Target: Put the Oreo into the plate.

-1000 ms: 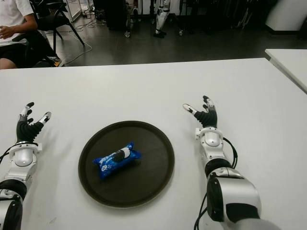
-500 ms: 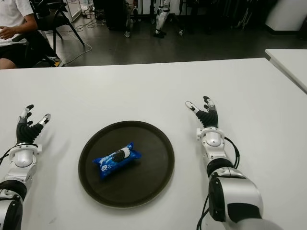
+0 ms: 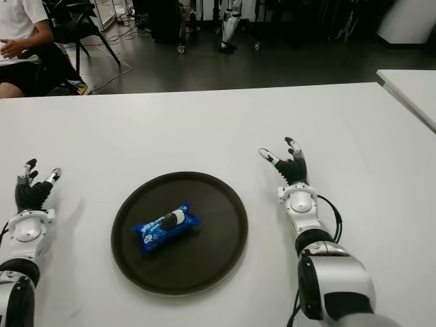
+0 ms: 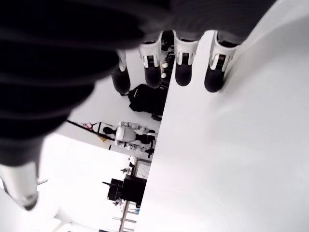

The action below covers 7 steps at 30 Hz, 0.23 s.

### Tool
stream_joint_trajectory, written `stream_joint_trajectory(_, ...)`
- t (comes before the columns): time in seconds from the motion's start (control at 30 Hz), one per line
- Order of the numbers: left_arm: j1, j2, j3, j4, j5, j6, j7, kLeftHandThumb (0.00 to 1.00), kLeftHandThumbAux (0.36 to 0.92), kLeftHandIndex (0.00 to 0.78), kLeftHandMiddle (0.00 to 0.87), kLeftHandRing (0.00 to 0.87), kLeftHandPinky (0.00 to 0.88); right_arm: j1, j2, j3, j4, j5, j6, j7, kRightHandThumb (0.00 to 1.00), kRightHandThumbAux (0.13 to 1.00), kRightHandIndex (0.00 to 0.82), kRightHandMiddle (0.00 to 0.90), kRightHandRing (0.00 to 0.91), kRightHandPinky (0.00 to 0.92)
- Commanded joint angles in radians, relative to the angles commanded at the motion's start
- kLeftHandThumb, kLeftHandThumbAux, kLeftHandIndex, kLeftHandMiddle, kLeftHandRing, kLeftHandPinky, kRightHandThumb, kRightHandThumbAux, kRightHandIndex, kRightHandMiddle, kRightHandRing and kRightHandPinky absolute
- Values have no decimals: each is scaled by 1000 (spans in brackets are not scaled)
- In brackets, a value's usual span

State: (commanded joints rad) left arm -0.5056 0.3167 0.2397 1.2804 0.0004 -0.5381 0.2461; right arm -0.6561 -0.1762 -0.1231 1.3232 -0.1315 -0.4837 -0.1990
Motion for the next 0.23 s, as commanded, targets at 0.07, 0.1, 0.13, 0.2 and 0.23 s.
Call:
stream_joint_trajectory(0.07,1,0,1,2,2,3,2,0,638,38,18,0,0,1,-5,0,0,-3,-1,-3,0,583,13,0,0,0)
stream_joint_trajectory(0.1,2,-1,1,3,3,5,4,0,631,41,18,0,0,1,-7,1,0,-4,0,-6,0,590,12,0,0,0)
stream_joint_trajectory(0.13,2,-1,1,4,3,7,5,0,626,43,19,0,0,1,-8,2,0,-5,1,-8,0,595,11,0,0,0)
stream_joint_trajectory(0.2,2,1,1,5,5,8,6,0,622,45,19,0,0,2,-8,3,1,-7,4,-12,0,599,11,0,0,0)
stream_joint_trajectory(0.23,2,2,0,5,6,8,6,0,618,49,22,0,0,2,-7,4,1,-8,5,-14,0,600,10,0,0,0)
